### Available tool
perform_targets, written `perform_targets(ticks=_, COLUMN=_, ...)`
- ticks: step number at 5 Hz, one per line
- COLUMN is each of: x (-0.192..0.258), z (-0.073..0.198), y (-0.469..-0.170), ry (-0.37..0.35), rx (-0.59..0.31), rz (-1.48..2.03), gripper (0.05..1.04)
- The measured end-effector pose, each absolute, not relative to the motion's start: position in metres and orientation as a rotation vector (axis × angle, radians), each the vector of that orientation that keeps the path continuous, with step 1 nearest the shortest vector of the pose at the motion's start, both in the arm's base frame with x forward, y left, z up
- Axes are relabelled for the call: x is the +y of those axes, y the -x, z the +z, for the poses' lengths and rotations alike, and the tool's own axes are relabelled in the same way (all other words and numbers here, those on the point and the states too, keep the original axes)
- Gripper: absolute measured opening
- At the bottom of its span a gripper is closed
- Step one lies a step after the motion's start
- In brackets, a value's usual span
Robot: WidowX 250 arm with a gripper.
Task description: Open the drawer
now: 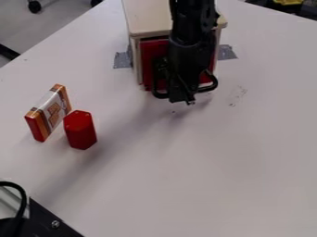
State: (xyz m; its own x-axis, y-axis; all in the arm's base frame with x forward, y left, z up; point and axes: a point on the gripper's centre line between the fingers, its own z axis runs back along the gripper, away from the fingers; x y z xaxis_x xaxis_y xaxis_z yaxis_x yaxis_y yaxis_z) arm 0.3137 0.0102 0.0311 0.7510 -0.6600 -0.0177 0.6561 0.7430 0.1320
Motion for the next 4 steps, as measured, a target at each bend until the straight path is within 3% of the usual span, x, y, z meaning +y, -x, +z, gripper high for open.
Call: perform_targets(ticks=4, x=-0.001, z=0.03, y=-0.287, ry=-0.102, rx=-0.013, rz=-0.817, gripper=0.103)
